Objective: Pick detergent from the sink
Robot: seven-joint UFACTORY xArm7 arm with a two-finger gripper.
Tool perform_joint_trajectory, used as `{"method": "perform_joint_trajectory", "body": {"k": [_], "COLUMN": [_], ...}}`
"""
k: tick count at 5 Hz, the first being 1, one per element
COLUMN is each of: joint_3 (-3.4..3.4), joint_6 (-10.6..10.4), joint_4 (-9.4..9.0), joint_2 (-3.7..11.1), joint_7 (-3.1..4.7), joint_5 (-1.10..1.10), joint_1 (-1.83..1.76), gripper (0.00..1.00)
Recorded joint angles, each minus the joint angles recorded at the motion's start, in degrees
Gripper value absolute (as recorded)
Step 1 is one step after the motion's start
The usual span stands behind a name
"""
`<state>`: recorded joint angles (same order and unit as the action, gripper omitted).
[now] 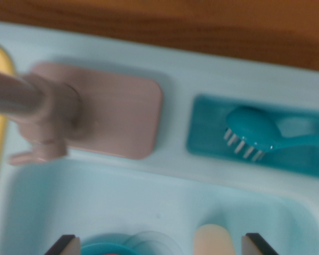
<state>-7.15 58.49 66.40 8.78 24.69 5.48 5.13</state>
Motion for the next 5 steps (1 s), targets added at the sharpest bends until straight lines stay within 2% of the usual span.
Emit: {"method": "perform_joint_trajectory", "body": {"k": [1,2,3,4,5], "joint_3": [-0.36,-0.36,-0.68,-0.68,-0.98], "joint_6": [-2.4,-2.4,-4.6,-4.6,-6.6], "joint_4": [-2.00,-2.00,-3.84,-3.84,-5.49], "joint_2": [0.70,0.70,1.34,1.34,1.91], "joint_7": [1.82,1.82,3.50,3.50,5.00], "joint_5": [0.55,0.55,1.06,1.06,1.52], "joint_1": [0.47,0.47,0.90,0.90,1.29], "gripper": [0.00,0.00,0.00,0.00,0.00]}}
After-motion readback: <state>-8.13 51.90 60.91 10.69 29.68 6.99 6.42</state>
